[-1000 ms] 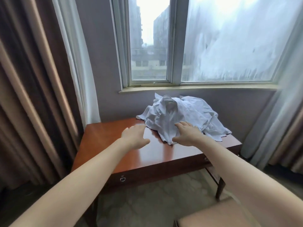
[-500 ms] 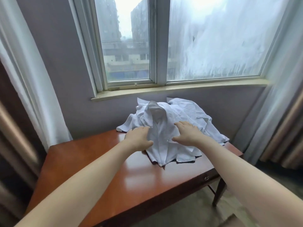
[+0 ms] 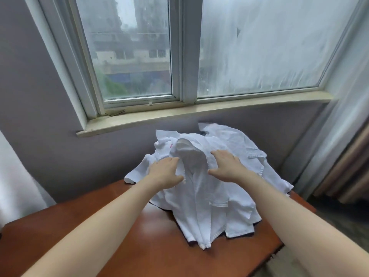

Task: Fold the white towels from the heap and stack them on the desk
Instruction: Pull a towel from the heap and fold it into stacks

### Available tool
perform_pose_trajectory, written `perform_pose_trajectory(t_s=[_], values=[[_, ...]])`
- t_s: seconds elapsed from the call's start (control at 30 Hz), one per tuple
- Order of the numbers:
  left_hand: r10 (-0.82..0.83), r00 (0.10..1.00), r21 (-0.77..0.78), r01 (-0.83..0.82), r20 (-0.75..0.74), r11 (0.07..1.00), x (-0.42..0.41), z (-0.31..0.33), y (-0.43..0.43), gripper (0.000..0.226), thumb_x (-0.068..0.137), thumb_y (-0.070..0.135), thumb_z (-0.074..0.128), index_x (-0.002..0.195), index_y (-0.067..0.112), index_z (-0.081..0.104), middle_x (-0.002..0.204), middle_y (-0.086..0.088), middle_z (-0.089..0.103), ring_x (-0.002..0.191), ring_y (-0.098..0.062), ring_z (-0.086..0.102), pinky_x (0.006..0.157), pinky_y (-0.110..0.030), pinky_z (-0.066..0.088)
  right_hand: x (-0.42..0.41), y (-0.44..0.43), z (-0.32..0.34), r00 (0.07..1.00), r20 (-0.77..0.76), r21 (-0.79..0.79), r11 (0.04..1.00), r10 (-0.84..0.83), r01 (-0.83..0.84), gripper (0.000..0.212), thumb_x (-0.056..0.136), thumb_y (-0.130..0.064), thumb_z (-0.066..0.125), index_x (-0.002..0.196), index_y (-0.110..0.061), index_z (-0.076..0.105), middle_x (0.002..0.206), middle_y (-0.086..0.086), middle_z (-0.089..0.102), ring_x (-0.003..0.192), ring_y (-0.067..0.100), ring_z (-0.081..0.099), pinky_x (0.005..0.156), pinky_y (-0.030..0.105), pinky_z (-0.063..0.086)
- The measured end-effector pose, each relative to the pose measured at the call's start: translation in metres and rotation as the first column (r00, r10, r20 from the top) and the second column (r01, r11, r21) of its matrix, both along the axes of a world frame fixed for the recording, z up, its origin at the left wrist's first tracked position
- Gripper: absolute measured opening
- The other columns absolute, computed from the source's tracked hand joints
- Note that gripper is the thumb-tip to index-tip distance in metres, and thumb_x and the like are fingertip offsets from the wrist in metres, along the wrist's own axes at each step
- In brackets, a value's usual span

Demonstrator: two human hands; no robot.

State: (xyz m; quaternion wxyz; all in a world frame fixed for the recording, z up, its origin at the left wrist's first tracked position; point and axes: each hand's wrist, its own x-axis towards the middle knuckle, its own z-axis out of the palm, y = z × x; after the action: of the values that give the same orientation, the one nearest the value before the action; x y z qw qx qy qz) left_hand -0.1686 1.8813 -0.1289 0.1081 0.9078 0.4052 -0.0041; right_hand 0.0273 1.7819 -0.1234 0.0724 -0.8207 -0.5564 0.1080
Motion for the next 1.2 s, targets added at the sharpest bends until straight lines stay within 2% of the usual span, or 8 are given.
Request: perform_pose_trajectory(t_s=[0.23, 0.4, 0.63, 0.73, 0.83, 0.97, 1.07, 1.2], values=[[0.136, 0.983, -0.085, -0.127, 0.123, 0.988, 0.037, -0.033, 0.071, 0.074, 0.094, 0.052, 0.051, 0.154, 0.022, 0.019, 0.153, 0.001, 0.037, 0.135, -0.021, 0.041, 0.1, -0.041, 0.041, 0.043, 0.09, -0.024, 0.993, -0.114, 0.029, 0.999, 0.036, -0.033, 0.06, 0.093, -0.043, 0.052, 0.143, -0.016, 0.036, 0.146, 0.004, 0.04, 0.138, 0.025, 0.032, 0.114, 0.049, 0.025], [0.397, 0.86, -0.269, -0.319, 0.32, 0.909, 0.074, -0.049, 0.11, 0.072, 0.096, 0.061, 0.038, 0.154, 0.025, 0.015, 0.158, 0.005, 0.027, 0.143, -0.016, 0.028, 0.102, -0.038, 0.035, 0.076, 0.154, -0.047, 0.952, -0.296, 0.11, 0.993, 0.082, -0.052, 0.071, 0.095, -0.05, 0.048, 0.152, -0.014, 0.025, 0.158, 0.002, 0.03, 0.145, 0.022, 0.026, 0.115, 0.045, 0.026], [0.674, 0.694, -0.443, -0.536, 0.254, 0.719, 0.107, -0.094, 0.126, 0.082, 0.088, 0.069, 0.046, 0.152, 0.026, 0.019, 0.159, 0.0, 0.02, 0.147, -0.02, 0.013, 0.115, -0.047, 0.026, 0.107, 0.194, -0.101, 0.929, -0.359, 0.053, 0.995, 0.094, -0.08, 0.092, 0.079, -0.067, 0.057, 0.151, -0.02, 0.024, 0.16, 0.002, 0.022, 0.148, 0.019, 0.015, 0.119, 0.049, 0.017], [0.757, 0.632, -0.492, -0.612, 0.168, 0.62, 0.118, -0.113, 0.123, 0.095, 0.084, 0.071, 0.052, 0.156, 0.028, 0.008, 0.164, -0.003, 0.001, 0.15, -0.025, -0.003, 0.12, -0.049, 0.014, 0.116, 0.194, -0.117, 0.931, -0.363, -0.069, 0.995, 0.036, -0.066, 0.11, 0.062, -0.085, 0.049, 0.153, -0.039, 0.009, 0.163, -0.007, 0.003, 0.15, 0.026, -0.009, 0.117, 0.057, -0.004], [0.809, 0.58, -0.519, -0.666, 0.09, 0.535, 0.122, -0.124, 0.121, 0.103, 0.076, 0.077, 0.056, 0.154, 0.043, -0.002, 0.162, 0.005, -0.014, 0.15, -0.031, -0.005, 0.118, -0.051, 0.013, 0.128, 0.195, -0.124, 0.899, -0.437, -0.188, 0.98, -0.028, -0.061, 0.123, 0.045, -0.093, 0.05, 0.148, -0.054, -0.004, 0.163, -0.008, -0.011, 0.148, 0.03, -0.02, 0.116, 0.06, -0.006], [0.792, 0.609, -0.495, -0.674, 0.049, 0.549, 0.12, -0.13, 0.121, 0.103, 0.073, 0.079, 0.057, 0.152, 0.049, -0.004, 0.161, -0.003, -0.004, 0.137, -0.039, 0.036, 0.102, -0.045, 0.036, 0.138, 0.193, -0.125, 0.875, -0.484, -0.235, 0.962, 0.008, -0.139, 0.13, 0.048, -0.08, 0.07, 0.147, -0.056, -0.01, 0.163, 0.002, -0.014, 0.15, 0.035, -0.002, 0.118, 0.05, 0.013], [0.766, 0.641, -0.401, -0.69, 0.047, 0.602, 0.124, -0.128, 0.117, 0.094, 0.079, 0.073, 0.053, 0.152, 0.048, 0.0, 0.156, -0.008, 0.015, 0.128, -0.036, 0.048, 0.085, -0.038, 0.036, 0.134, 0.189, -0.127, 0.868, -0.495, -0.147, 0.98, 0.047, -0.136, 0.119, 0.057, -0.058, 0.072, 0.15, -0.051, -0.002, 0.157, 0.008, 0.011, 0.143, 0.033, 0.025, 0.109, 0.039, 0.031], [0.773, 0.614, -0.362, -0.692, 0.158, 0.624, 0.126, -0.126, 0.103, 0.078, 0.085, 0.059, 0.056, 0.152, 0.046, 0.017, 0.144, -0.003, 0.034, 0.114, -0.032, 0.056, 0.078, -0.034, 0.041, 0.123, 0.176, -0.124, 0.836, -0.542, 0.01, 0.996, 0.083, -0.093, 0.096, 0.069, -0.036, 0.066, 0.15, -0.047, 0.015, 0.133, 0.006, 0.036, 0.121, 0.02, 0.05, 0.09, 0.025, 0.039]])
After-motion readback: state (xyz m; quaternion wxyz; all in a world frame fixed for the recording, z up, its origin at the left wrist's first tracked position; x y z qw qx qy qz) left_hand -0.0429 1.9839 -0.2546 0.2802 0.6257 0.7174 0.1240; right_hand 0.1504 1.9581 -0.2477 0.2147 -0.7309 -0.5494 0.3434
